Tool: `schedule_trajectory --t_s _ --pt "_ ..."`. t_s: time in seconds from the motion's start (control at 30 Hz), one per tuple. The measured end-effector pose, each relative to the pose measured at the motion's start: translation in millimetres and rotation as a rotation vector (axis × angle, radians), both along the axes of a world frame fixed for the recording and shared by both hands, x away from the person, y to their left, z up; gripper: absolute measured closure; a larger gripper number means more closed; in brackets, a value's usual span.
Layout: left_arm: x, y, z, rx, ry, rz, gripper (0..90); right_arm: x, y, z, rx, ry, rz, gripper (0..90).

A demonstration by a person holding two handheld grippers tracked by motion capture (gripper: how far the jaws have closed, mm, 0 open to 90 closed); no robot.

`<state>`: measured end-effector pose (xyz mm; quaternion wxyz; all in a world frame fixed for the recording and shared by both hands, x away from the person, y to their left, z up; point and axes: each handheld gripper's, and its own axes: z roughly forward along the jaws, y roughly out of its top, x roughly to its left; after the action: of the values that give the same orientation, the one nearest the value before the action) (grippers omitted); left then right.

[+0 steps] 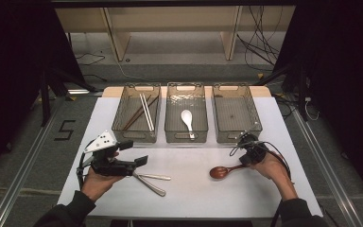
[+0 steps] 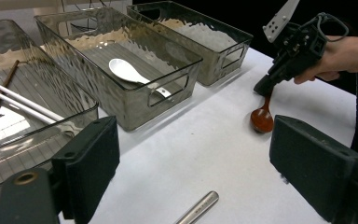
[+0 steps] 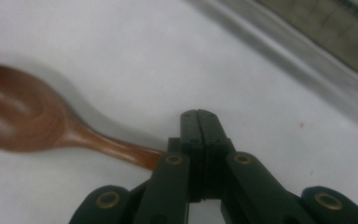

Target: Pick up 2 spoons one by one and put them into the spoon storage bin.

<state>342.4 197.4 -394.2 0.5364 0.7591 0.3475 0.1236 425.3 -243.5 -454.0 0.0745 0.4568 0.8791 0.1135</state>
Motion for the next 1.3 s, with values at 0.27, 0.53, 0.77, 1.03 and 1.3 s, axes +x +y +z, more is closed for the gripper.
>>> schedule_trajectory --t_s 0.27,0.53,0.77,1.03,1.3 --pt "0.4 -0.4 -0.4 0.004 0.003 -0.004 15.6 -28.9 7.8 2.9 -0.018 0.079 0.066 90.0" --pt "0.2 -1.8 -0.8 0.007 0.005 -0.004 15.6 -44.7 17.8 6.4 -0.02 0.122 0.13 90.0" --pt "0.7 -0.2 -0.1 0.0 -0.001 0.001 15.6 -47.8 13.9 27.0 0.059 0.037 0.137 69.5" --pt "0.6 -0.2 -0.3 0.003 0.0 -0.007 15.5 -51.0 30.7 18.5 0.023 0.059 0.192 39.8" --pt "0.9 -0.2 -0.3 0.002 0.0 -0.007 15.6 -51.2 33.1 8.1 -0.018 0.099 0.221 42.8"
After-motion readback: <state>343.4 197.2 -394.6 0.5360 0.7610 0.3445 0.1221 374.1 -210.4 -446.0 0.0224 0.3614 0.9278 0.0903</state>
